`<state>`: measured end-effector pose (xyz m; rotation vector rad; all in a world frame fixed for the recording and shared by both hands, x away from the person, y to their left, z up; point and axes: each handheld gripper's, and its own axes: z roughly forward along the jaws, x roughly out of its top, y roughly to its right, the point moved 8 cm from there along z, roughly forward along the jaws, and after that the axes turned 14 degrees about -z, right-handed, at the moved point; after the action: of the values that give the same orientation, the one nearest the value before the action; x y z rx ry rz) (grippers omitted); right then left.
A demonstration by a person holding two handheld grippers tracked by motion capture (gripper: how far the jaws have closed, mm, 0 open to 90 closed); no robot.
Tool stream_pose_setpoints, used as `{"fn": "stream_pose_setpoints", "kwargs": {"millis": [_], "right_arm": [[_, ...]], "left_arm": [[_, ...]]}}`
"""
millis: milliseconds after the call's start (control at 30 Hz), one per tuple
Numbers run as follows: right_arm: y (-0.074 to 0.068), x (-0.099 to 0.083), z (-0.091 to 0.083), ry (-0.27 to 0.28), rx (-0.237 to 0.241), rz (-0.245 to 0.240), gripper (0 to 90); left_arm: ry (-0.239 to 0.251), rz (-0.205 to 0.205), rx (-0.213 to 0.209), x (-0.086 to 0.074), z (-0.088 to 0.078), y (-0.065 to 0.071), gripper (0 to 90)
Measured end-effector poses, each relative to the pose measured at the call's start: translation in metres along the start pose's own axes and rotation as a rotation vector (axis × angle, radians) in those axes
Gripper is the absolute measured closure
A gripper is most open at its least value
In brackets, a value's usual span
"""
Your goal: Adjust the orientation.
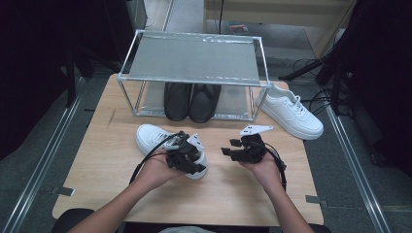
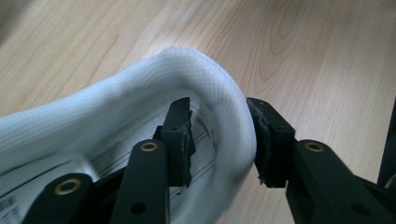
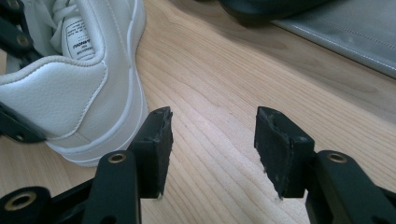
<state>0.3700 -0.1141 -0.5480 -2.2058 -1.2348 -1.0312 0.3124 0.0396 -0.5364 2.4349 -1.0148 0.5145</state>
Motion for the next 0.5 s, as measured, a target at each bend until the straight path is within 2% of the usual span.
{"fn": "stream_pose_setpoints", "kwargs": {"millis": [133, 300, 500], "right_arm": [[-0.001, 0.0, 0.001, -0.002, 0.003, 0.0, 48.1], [-0.002, 0.0, 0.002, -0.003, 0.009, -0.003, 48.0], [-0.005, 0.003, 0.006, -0.004, 0.018, -0.014, 47.9]], "left_arm": [[0.033, 0.007, 0.008, 0.0, -0.016, -0.003, 58.9], [0.065, -0.025, -0.007, -0.001, -0.029, -0.007, 54.2], [0.093, -0.036, 0.029, -0.005, -0.04, -0.013, 54.0]]}}
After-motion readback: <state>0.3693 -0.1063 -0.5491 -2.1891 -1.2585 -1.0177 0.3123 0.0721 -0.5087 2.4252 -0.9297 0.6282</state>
